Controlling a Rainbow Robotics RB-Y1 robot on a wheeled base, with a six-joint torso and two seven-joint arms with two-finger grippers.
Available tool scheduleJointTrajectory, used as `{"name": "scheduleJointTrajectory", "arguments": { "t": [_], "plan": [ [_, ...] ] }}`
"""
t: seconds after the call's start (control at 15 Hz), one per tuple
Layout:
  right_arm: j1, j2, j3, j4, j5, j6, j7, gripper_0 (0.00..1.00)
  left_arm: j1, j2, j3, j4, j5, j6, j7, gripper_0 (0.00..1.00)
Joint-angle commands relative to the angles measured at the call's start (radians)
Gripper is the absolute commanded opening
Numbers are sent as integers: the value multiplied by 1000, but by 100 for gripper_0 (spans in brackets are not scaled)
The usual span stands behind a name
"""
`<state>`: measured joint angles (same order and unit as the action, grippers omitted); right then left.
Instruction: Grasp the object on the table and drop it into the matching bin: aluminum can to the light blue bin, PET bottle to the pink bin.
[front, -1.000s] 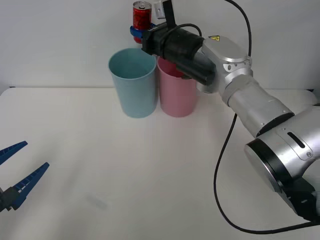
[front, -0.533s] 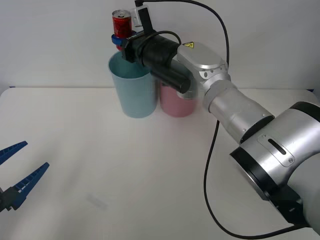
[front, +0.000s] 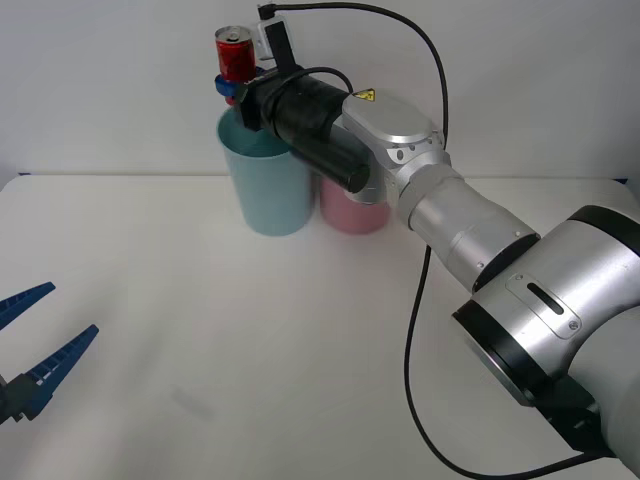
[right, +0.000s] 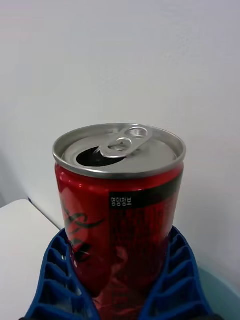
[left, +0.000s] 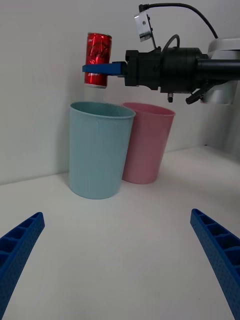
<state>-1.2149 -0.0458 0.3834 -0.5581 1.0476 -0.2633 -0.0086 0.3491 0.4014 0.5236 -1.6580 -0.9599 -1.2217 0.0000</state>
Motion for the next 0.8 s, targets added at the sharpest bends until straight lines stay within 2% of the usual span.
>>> {"name": "scheduleJointTrajectory", "arguments": {
  "t": [0.07, 0.6, 0.8],
  "plan": [
    [0, 0, 0, 0, 0, 9, 4, 100, 0, 0, 0, 0, 0, 0, 0, 100],
    [0, -2, 2, 0, 3, 6, 12, 100, 0, 0, 0, 0, 0, 0, 0, 100],
    [2, -23, 2, 0, 3, -20, 16, 100, 0, 0, 0, 0, 0, 0, 0, 100]
  ]
}}
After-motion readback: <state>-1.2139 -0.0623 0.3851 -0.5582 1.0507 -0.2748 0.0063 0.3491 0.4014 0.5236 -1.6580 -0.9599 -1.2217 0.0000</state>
